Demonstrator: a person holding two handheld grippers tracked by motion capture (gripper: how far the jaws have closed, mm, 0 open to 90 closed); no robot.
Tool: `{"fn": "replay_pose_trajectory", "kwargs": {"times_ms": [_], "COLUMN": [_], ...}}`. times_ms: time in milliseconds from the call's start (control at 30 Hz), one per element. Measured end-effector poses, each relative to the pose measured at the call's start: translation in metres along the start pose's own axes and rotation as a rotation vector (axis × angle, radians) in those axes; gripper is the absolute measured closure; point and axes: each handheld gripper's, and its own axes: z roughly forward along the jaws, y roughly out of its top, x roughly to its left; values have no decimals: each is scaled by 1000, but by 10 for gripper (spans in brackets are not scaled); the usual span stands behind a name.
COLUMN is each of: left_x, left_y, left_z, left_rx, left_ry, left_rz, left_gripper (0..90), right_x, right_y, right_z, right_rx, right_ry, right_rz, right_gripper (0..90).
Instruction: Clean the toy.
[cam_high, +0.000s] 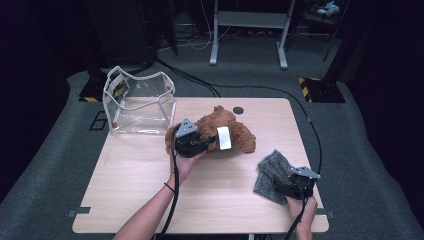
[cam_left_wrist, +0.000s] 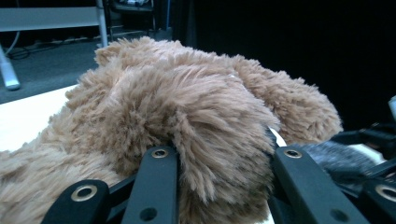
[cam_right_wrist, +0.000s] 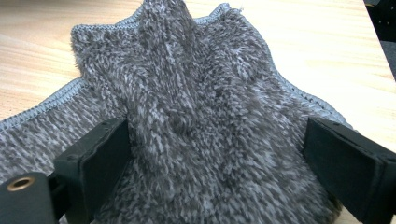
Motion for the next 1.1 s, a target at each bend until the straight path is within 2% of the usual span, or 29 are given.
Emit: {"fn": "replay_pose_trajectory", "kwargs": {"times_ms": [333,433,500,600,767,867,1000,1100], "left_x": [-13,-19,-23,-27,-32,-26,-10,2], "left_y": [7,7,8,9,9,1,-13,-18], "left_z": [-15,-19,-22,-27,-31,-22,-5,3], "left_rx": [-28,-27,-31,-46,-47,-6,56,95], "left_ry": [-74,-93,-101,-139,-161,-129,-25,31], "left_rz": [-66,-70,-86,-117,-122,-124,-84,-70], "left_gripper": [712,712,712,712,711,708,701,687], "right_x": [0,0,0,0,0,0,0,1], "right_y": [0,0,0,0,0,0,0,0], "right_z": [0,0,0,0,0,0,0,0], "right_rx": [2,2,2,2,3,4,4,4], "right_ry": [-1,-1,-1,-2,-3,-5,-5,-5], "right_rz": [0,0,0,-2,-3,-3,-3,-3], "right_gripper": [75,75,75,75,75,75,75,76]}}
